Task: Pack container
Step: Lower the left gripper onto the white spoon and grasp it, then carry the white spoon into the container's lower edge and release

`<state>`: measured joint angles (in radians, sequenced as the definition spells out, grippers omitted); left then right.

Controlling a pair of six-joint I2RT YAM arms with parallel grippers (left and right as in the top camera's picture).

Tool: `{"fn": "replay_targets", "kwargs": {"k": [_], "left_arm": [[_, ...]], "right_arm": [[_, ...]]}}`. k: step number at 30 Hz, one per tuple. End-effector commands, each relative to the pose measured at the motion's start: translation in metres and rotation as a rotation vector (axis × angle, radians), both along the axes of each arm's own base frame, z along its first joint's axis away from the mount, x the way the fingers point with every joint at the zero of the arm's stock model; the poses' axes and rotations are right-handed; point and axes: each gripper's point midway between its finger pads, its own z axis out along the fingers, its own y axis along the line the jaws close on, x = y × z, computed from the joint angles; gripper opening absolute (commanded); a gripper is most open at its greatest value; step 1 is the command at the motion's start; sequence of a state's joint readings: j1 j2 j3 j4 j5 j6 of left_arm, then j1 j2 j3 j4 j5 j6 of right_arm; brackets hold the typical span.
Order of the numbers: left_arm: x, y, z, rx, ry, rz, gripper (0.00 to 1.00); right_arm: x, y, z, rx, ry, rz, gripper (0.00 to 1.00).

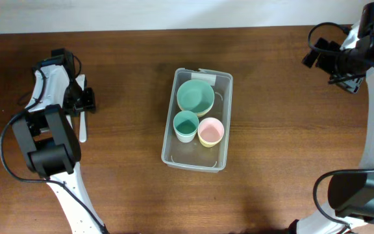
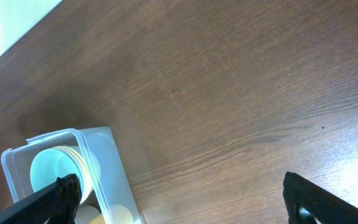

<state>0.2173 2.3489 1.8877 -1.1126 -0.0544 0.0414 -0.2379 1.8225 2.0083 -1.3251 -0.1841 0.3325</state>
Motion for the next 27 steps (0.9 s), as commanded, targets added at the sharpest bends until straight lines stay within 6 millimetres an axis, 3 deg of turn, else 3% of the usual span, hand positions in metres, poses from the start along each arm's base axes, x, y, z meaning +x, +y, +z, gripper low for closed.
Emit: {"fn": "replay_targets", "kwargs": {"k": [1, 6, 9, 11, 15, 18, 19, 21, 24, 27], "left_arm": [[-0.004, 0.001, -0.020, -0.014, 0.033, -0.018, 0.40], [-0.008, -0.002, -0.021, -0.025, 0.051, -0.019, 0.01], [-0.011, -0.003, -0.013, -0.031, 0.072, -0.018, 0.01], [-0.008, -0.008, 0.010, -0.048, 0.068, -0.024, 0.01], [0.008, -0.036, 0.081, -0.113, -0.031, -0.081, 0.01], [0.019, -0.075, 0.152, -0.112, -0.169, -0.234, 0.01], [0.020, -0.085, 0.166, -0.104, -0.201, -0.284, 0.01], [0.018, -0.133, 0.212, -0.072, -0.310, -0.544, 0.01], [-0.001, -0.189, 0.239, -0.045, -0.354, -0.891, 0.01], [-0.037, -0.245, 0.241, -0.047, -0.296, -1.264, 0.01]], "right_arm": [[0.001, 0.001, 0.002, -0.004, -0.005, 0.004, 0.99], [0.001, 0.001, 0.002, -0.004, -0.005, 0.004, 0.99], [0.001, 0.001, 0.002, -0.004, -0.005, 0.004, 0.99], [0.001, 0.001, 0.002, -0.004, -0.005, 0.004, 0.99], [0.001, 0.001, 0.002, -0.004, -0.005, 0.004, 0.98], [0.001, 0.001, 0.002, -0.004, -0.005, 0.004, 0.99], [0.001, 0.001, 0.002, -0.004, -0.005, 0.004, 0.99], [0.001, 0.001, 0.002, -0.004, -0.005, 0.004, 0.99], [0.001, 0.001, 0.002, -0.004, -0.005, 0.004, 0.99], [0.001, 0.001, 0.002, -0.004, -0.005, 0.004, 0.99]]}}
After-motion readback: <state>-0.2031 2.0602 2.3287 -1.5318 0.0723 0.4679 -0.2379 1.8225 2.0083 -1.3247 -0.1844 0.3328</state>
